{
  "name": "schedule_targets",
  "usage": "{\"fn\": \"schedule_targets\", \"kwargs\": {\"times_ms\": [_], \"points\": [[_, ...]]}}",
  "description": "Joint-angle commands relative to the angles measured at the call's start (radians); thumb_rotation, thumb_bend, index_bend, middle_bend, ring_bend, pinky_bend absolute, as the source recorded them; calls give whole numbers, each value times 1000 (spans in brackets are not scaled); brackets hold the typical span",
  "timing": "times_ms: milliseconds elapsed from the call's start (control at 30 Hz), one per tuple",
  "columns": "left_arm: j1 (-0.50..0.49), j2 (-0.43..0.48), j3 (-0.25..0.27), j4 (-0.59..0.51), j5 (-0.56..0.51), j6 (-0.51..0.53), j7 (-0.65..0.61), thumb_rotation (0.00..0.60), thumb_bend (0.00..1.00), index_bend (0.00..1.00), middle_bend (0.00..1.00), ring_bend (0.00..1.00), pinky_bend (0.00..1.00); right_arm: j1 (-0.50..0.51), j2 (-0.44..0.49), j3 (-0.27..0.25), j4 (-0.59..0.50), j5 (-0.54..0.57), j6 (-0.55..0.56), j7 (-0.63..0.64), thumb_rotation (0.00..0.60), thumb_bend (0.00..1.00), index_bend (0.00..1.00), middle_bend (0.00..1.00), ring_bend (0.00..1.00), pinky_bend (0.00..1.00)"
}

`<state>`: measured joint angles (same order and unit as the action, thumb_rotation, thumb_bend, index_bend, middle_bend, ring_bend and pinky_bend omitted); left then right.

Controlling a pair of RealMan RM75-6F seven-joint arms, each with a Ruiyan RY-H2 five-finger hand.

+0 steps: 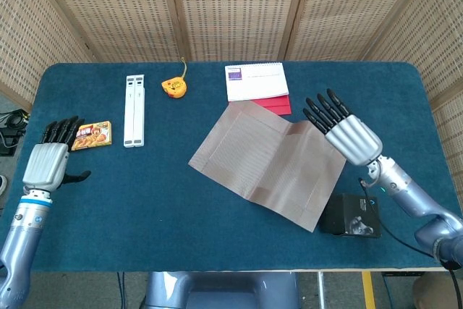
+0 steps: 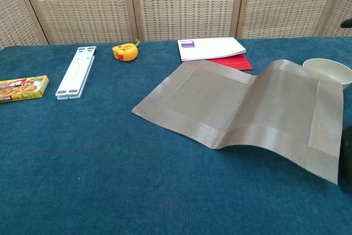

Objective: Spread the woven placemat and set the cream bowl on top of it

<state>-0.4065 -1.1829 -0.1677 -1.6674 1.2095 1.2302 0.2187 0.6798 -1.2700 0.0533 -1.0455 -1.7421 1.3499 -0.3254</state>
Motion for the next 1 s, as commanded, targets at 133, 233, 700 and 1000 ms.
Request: {"fn": "schedule_targets", "kwargs": {"times_ms": [133,233,700,1000], "points": [[-32,-29,18,38,52,-42,-13,600,0,0,0,0,0,-171,120,-62,-268,69,62,117,600,0,0,0,0,0],[-67,-55,29,81,98,-83,-22,600,0,0,0,0,0,-223,113,-85,-311,78,88,164,600,0,0,0,0,0],[-322,-260,49,384,279,-336,-103,600,0,0,0,0,0,-407,-15,-102,-285,138,199,290,600,0,0,0,0,0],[-440,-419,44,579,282,-442,-135,600,0,28,0,0,0,-441,-38,-79,-265,141,219,314,600,0,0,0,0,0]]}}
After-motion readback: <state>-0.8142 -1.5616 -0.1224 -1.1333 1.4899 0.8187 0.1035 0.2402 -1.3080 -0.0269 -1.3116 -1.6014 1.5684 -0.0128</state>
